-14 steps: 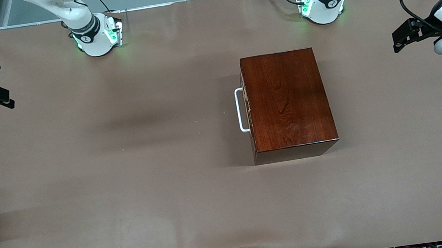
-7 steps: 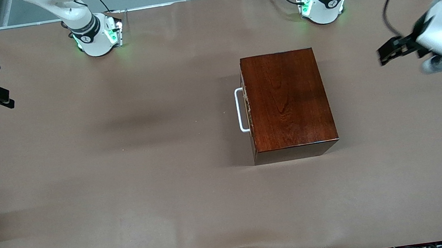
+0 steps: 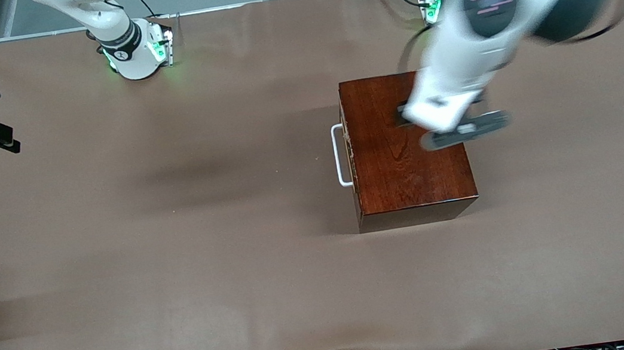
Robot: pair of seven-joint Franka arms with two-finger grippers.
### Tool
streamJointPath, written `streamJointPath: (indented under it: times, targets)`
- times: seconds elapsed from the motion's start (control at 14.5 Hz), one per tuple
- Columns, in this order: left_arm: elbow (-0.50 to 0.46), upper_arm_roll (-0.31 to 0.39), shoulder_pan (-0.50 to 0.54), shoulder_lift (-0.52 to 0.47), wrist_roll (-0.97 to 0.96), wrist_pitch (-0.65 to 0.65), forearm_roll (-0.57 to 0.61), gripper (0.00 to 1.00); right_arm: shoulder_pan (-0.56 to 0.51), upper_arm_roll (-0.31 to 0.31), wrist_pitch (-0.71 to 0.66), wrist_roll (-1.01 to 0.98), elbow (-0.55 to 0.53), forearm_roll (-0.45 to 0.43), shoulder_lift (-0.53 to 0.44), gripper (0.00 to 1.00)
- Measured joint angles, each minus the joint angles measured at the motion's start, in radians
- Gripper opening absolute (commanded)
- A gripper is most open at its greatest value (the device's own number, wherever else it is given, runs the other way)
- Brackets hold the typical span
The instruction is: Open drawer, take yellow block, close drawer
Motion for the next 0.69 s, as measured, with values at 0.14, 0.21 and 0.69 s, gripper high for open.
streamJointPath:
  times: [0.14, 0.21, 0.69]
  targets:
    - [0.021, 0.001, -0.086, 0.090, -0.102, 0.146, 0.000, 1.00, 0.000, 0.000, 0.000, 0.000, 0.000, 0.000, 0.000, 1.00]
    - [0.028, 0.003, -0.118, 0.127, -0.134, 0.210, 0.000, 1.00, 0.000, 0.000, 0.000, 0.000, 0.000, 0.000, 0.000, 1.00]
    - [0.042, 0.007, -0.249, 0.279, -0.153, 0.285, 0.124, 1.00, 0.000, 0.000, 0.000, 0.000, 0.000, 0.000, 0.000, 1.00]
